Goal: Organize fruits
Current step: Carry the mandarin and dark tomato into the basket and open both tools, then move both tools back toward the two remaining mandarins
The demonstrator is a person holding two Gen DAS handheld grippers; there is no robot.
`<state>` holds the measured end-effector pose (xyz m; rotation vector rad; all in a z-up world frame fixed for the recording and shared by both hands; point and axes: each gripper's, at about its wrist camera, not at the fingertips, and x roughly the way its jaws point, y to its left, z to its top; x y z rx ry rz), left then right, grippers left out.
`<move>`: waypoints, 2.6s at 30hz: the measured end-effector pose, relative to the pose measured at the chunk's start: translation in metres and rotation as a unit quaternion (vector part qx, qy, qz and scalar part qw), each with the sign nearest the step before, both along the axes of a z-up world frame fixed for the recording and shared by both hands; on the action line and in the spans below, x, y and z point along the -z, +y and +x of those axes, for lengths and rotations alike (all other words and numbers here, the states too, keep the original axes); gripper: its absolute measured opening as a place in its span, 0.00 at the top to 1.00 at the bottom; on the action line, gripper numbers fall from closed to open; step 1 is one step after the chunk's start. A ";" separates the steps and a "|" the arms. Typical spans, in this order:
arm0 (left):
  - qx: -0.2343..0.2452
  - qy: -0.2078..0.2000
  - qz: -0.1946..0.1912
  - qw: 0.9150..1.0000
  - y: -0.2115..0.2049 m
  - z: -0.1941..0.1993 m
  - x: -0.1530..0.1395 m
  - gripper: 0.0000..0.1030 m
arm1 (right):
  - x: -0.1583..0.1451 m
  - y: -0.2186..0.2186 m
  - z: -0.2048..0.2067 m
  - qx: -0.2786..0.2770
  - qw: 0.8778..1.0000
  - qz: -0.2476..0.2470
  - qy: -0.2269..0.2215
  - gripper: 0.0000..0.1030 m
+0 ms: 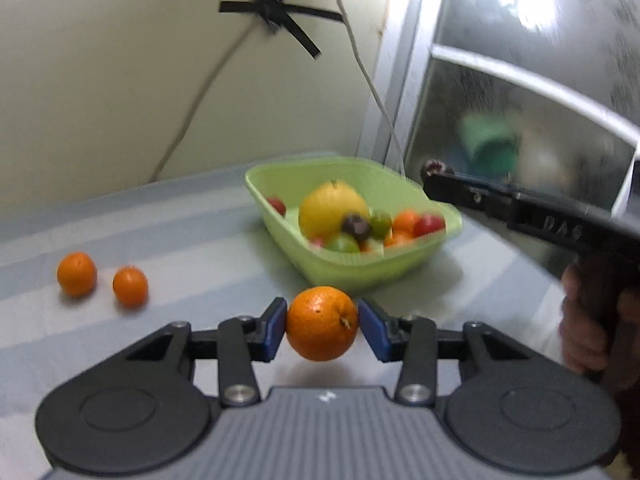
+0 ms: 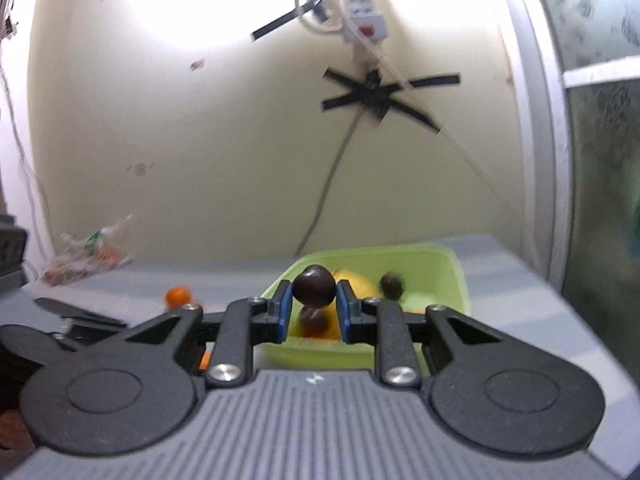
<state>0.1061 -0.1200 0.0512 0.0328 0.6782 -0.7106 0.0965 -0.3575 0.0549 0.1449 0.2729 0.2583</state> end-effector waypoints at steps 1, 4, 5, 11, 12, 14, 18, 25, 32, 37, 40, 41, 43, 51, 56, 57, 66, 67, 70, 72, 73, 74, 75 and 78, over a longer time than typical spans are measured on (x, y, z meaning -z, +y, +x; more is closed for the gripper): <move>-0.001 0.006 -0.014 1.000 0.000 0.009 -0.006 0.61 | -0.001 -0.002 0.007 0.008 1.000 -0.005 -0.004 0.75; -0.004 -0.003 -0.041 0.999 -0.010 0.035 -0.023 0.61 | 0.000 -0.010 0.032 0.033 0.999 -0.019 0.003 0.75; -0.006 -0.006 -0.047 0.999 -0.016 0.046 -0.027 0.61 | 0.002 -0.011 0.040 0.041 0.999 -0.026 0.010 0.75; -0.022 0.024 -0.062 0.998 -0.055 0.111 -0.020 0.61 | 0.024 -0.013 0.070 0.061 0.996 -0.050 0.051 0.74; -0.022 0.027 -0.058 0.998 -0.061 0.119 -0.017 0.61 | 0.026 -0.013 0.070 0.061 0.995 -0.053 0.052 0.74; -0.024 0.033 -0.045 0.998 -0.073 0.132 -0.010 0.61 | 0.029 -0.013 0.071 0.061 0.995 -0.055 0.051 0.67; -0.029 0.050 -0.035 0.998 -0.084 0.143 0.005 0.60 | 0.027 -0.018 0.063 0.070 0.996 -0.037 0.032 0.41; -0.092 0.017 -0.097 0.991 -0.030 0.097 -0.025 0.59 | 0.026 -0.033 0.041 0.119 0.993 0.008 -0.020 0.41; -0.217 -0.065 -0.043 0.973 0.060 -0.048 -0.028 0.53 | 0.020 -0.050 0.035 0.138 0.987 0.074 -0.045 0.41; -0.258 -0.106 0.035 0.960 0.104 -0.120 -0.026 0.50 | 0.014 -0.044 0.018 0.147 0.983 0.065 -0.089 0.41; -0.291 -0.128 0.050 0.947 0.131 -0.150 -0.027 0.45 | 0.013 -0.031 0.010 0.147 0.982 0.027 -0.115 0.41; -0.302 -0.132 0.056 0.943 0.138 -0.157 -0.028 0.44 | 0.013 -0.025 0.009 0.147 0.981 0.011 -0.123 0.41; -0.322 -0.139 0.073 0.934 0.151 -0.170 -0.025 0.44 | 0.015 -0.014 0.007 0.146 0.980 -0.021 -0.136 0.41; -0.363 -0.146 0.061 0.918 0.166 -0.171 -0.013 0.41 | 0.022 0.014 0.008 0.149 0.968 -0.124 -0.157 0.41; -0.372 -0.149 0.073 0.913 0.144 -0.138 -0.006 0.41 | 0.021 0.007 0.007 0.140 0.971 -0.114 -0.159 0.40; -0.376 -0.148 0.075 0.912 0.139 -0.132 -0.003 0.41 | 0.021 0.006 0.008 0.138 0.972 -0.111 -0.157 0.40; -0.391 -0.148 0.126 0.900 0.101 -0.079 0.030 0.41 | 0.021 -0.001 0.012 0.110 0.978 -0.091 -0.150 0.40; -0.386 -0.133 0.133 0.903 0.100 -0.075 0.031 0.41 | 0.021 -0.001 0.011 0.108 0.978 -0.091 -0.151 0.40; -0.385 -0.141 0.118 0.905 0.102 -0.078 0.030 0.35 | 0.020 0.000 0.009 0.110 0.977 -0.092 -0.158 0.40; -0.382 -0.134 0.118 0.907 0.102 -0.076 0.031 0.31 | 0.021 0.001 0.008 0.115 0.976 -0.094 -0.156 0.40; -0.377 -0.131 0.119 0.909 0.102 -0.074 0.032 0.31 | 0.022 0.002 0.008 0.120 0.976 -0.097 -0.154 0.40; -0.371 -0.128 0.118 0.912 0.101 -0.073 0.032 0.31 | 0.023 0.002 0.008 0.126 0.975 -0.100 -0.151 0.40; -0.366 -0.127 0.117 0.914 0.101 -0.073 0.033 0.31 | 0.023 0.002 0.009 0.130 0.975 -0.101 -0.148 0.40; -0.358 -0.119 0.107 0.920 0.103 -0.074 0.034 0.31 | 0.023 0.002 0.010 0.150 0.974 -0.102 -0.138 0.40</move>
